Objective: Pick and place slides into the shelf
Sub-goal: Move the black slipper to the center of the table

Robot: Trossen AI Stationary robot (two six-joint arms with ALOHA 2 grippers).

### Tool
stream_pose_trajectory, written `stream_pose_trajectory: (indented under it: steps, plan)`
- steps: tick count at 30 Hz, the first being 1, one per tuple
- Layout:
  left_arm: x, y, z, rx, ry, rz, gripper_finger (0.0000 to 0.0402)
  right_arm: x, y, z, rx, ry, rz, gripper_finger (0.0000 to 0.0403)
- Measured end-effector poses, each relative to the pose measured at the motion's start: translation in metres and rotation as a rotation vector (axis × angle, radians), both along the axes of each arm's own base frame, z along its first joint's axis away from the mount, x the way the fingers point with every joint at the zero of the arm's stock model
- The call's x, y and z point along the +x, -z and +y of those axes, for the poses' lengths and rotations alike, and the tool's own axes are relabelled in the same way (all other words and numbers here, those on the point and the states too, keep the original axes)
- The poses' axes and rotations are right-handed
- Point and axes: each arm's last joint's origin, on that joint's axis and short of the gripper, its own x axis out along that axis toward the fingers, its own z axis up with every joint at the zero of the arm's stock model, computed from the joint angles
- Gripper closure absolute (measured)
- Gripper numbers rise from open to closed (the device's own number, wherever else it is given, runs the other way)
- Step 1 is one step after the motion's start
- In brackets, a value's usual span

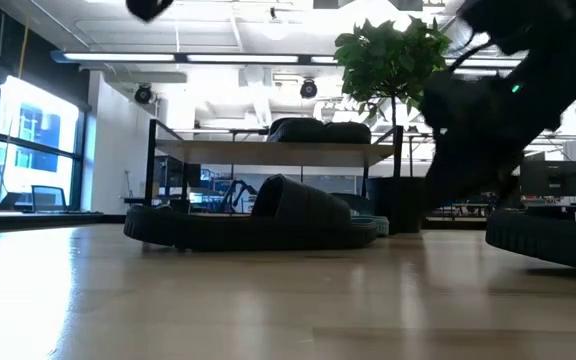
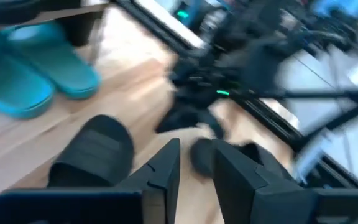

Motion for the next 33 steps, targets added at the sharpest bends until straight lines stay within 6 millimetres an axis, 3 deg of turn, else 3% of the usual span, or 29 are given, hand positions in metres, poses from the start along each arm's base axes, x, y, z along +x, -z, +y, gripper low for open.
stream_pose_trajectory:
  steps: [4, 8, 17, 22, 33]
  plan:
    - [-0.012, -0.017, 0.002, 0.024, 0.122, 0.003, 0.0340, 0.010, 0.015, -0.005, 0.024, 0.023, 0.024, 0.0402]
    - [-0.024, -0.024, 0.007, 0.051, 0.154, 0.035, 0.0353, 0.033, 0.014, -0.003, 0.014, 0.017, 0.020, 0.0403]
    - [-0.034, -0.021, 0.011, 0.080, 0.154, 0.127, 0.0377, 0.086, 0.016, -0.007, -0.016, 0.094, 0.166, 0.0403]
    - [-0.035, -0.019, 0.012, 0.087, 0.154, 0.151, 0.0390, 0.104, 0.008, -0.006, -0.059, 0.108, 0.194, 0.0403]
    - [-0.049, -0.004, 0.017, 0.104, 0.127, 0.351, 0.0397, 0.128, -0.002, -0.034, -0.049, 0.147, 0.146, 0.0403]
